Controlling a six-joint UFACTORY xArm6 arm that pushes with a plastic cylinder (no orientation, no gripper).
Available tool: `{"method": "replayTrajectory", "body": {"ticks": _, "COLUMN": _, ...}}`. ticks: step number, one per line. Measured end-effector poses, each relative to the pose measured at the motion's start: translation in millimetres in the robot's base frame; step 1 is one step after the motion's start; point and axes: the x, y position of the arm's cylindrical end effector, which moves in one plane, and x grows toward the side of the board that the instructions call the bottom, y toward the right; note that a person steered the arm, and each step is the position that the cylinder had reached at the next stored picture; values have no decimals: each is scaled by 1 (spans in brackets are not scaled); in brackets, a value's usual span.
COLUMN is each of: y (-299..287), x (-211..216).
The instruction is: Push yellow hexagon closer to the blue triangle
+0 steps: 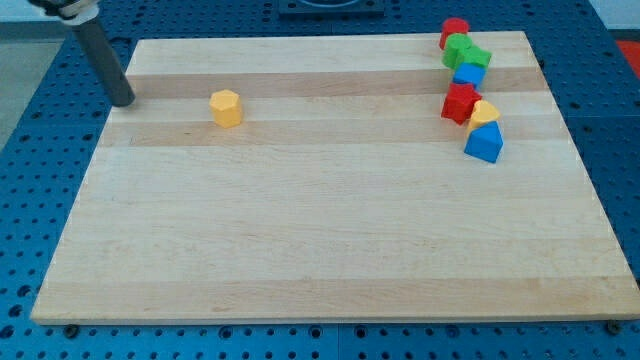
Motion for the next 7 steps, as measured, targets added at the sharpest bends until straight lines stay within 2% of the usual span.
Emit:
{"method": "replayTrajectory", "body": {"ticks": 1, "y": 73, "x": 9}}
{"method": "replayTrajectory", "body": {"ticks": 3, "y": 239, "x": 93}}
{"method": "replayTrajectory", "body": {"ticks": 4, "y": 268, "x": 103}}
{"method": "replayTrajectory", "body": {"ticks": 6, "y": 185, "x": 88}}
{"method": "replayTrajectory", "body": {"ticks": 7, "y": 178, "x": 37}}
